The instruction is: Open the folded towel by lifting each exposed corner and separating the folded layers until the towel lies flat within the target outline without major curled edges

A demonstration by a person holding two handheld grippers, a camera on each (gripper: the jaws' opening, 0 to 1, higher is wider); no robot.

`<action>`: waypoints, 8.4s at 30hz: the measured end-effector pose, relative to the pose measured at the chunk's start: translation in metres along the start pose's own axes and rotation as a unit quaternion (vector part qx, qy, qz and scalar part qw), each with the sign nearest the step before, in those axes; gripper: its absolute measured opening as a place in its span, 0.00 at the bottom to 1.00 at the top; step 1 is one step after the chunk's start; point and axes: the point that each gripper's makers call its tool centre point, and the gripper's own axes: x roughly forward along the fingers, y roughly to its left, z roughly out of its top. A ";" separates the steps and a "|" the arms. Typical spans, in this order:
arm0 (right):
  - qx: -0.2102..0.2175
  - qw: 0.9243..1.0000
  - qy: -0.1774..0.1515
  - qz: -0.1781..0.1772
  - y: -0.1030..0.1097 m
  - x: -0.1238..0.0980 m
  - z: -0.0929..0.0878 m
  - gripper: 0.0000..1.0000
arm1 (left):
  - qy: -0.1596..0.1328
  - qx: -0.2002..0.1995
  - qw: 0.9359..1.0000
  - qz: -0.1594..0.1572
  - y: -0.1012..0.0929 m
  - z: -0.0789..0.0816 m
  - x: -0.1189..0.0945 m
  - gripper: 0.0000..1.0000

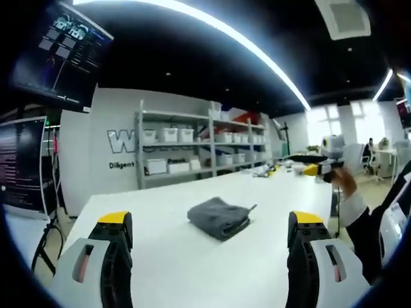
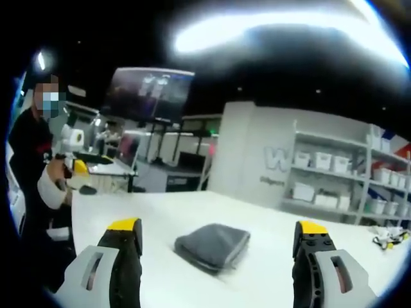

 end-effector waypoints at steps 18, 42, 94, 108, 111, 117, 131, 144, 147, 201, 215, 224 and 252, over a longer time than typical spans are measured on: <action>0.006 1.000 0.013 0.006 -0.005 0.008 -0.011 0.97 | 0.002 0.004 1.000 -0.006 -0.003 -0.001 0.002 0.99; 0.006 0.999 0.033 0.005 -0.014 0.033 -0.029 0.95 | 0.008 0.022 1.000 -0.009 -0.009 0.002 -0.001 0.98; 0.016 0.999 0.046 0.006 -0.035 0.091 -0.051 0.92 | 0.019 0.044 0.999 -0.004 -0.007 0.006 -0.001 0.97; 0.013 0.999 0.044 0.016 -0.030 0.097 -0.055 0.92 | 0.029 0.039 0.999 -0.013 -0.011 -0.005 0.014 0.91; 0.014 0.999 0.049 0.018 -0.029 0.098 -0.059 0.92 | 0.050 0.067 0.996 0.025 -0.005 -0.013 0.019 0.86; 0.016 0.998 0.049 0.018 -0.028 0.099 -0.059 0.92 | 0.046 0.035 0.998 -0.004 -0.015 -0.014 0.021 0.95; 0.018 0.998 0.054 0.020 -0.025 0.101 -0.063 0.92 | -0.001 -0.021 1.000 0.005 -0.007 0.002 0.016 1.00; 0.019 0.998 0.056 0.017 -0.027 0.101 -0.066 0.92 | -0.027 0.036 0.998 0.049 0.004 0.015 0.014 1.00; 0.020 0.998 0.058 0.017 -0.027 0.101 -0.067 0.92 | -0.028 0.033 0.998 0.045 0.004 0.015 0.015 1.00; 0.003 0.998 0.052 0.028 -0.023 0.125 -0.091 0.94 | -0.023 0.005 1.000 0.009 -0.012 0.007 0.030 1.00; -0.007 1.000 0.026 0.015 -0.023 0.128 -0.092 0.93 | -0.034 -0.001 0.999 -0.003 -0.013 -0.002 0.037 1.00; 0.004 0.999 0.031 0.009 -0.022 0.132 -0.100 0.93 | -0.055 -0.012 0.998 0.001 -0.007 -0.001 0.037 0.90; -0.018 0.997 0.075 0.004 -0.013 0.145 -0.128 0.93 | -0.077 -0.025 0.997 0.019 0.010 0.001 0.037 0.75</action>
